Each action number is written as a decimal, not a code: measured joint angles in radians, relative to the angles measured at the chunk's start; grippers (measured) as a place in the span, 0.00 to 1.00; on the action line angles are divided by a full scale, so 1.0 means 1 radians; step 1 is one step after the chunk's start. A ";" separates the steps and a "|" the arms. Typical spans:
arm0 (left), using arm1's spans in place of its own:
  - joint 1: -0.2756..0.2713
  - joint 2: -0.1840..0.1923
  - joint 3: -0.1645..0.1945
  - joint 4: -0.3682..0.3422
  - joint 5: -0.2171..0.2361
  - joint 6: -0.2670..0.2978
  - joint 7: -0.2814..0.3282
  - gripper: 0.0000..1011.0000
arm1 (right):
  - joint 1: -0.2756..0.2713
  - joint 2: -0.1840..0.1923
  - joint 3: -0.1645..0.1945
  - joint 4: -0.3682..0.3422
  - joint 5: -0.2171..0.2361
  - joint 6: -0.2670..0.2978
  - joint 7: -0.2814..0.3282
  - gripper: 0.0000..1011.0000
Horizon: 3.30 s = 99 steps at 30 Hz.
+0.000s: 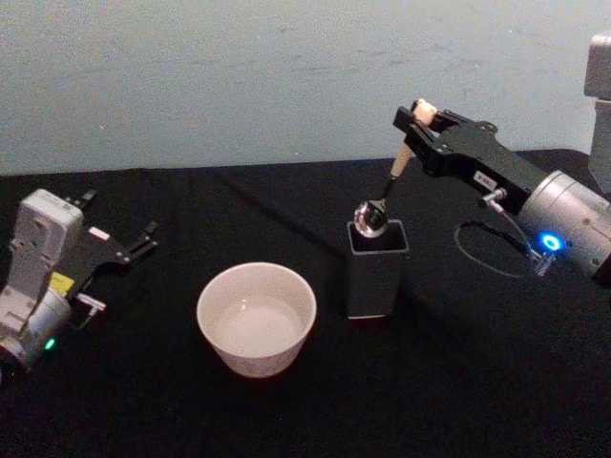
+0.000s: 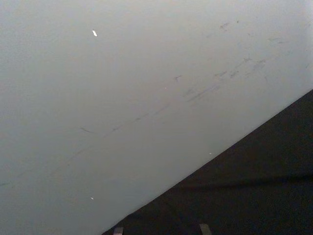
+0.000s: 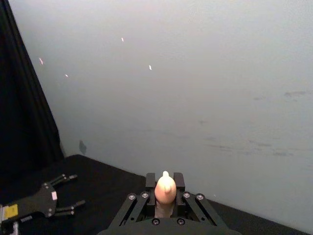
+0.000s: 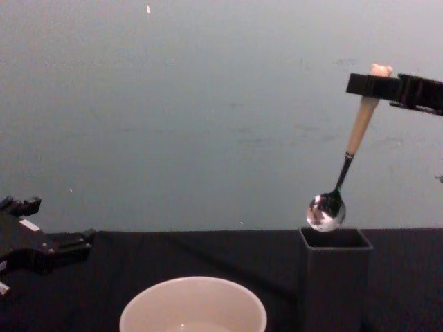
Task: Pick up the stirring spoon with one hand, stir inside the cup, then place it back in its original position.
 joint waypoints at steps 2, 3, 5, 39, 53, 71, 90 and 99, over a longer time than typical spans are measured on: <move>0.000 0.000 0.000 0.000 0.000 0.000 0.000 0.99 | 0.004 -0.001 -0.004 -0.001 0.005 -0.001 -0.001 0.21; 0.000 0.000 0.000 0.000 0.000 0.000 0.000 0.99 | 0.009 -0.001 -0.009 -0.002 0.010 -0.001 -0.001 0.21; 0.000 0.000 0.000 0.000 0.000 0.000 0.000 0.99 | 0.016 -0.002 -0.017 -0.002 0.019 0.000 -0.001 0.21; 0.000 0.000 0.000 0.000 0.000 0.000 0.000 0.99 | 0.098 -0.020 -0.240 0.101 -0.004 -0.032 0.064 0.21; 0.000 0.000 0.000 0.000 0.000 0.000 0.000 0.99 | 0.099 -0.033 -0.293 0.147 -0.090 -0.086 0.097 0.21; 0.000 0.000 0.000 0.000 0.000 0.000 0.000 0.99 | 0.107 -0.073 -0.331 0.201 -0.164 -0.092 0.143 0.21; 0.000 0.000 0.000 0.000 0.000 0.000 0.000 0.99 | 0.135 -0.137 -0.380 0.263 -0.249 -0.105 0.163 0.21; 0.000 0.000 0.000 0.000 0.000 0.000 0.000 0.99 | 0.173 -0.187 -0.374 0.325 -0.275 -0.113 0.151 0.21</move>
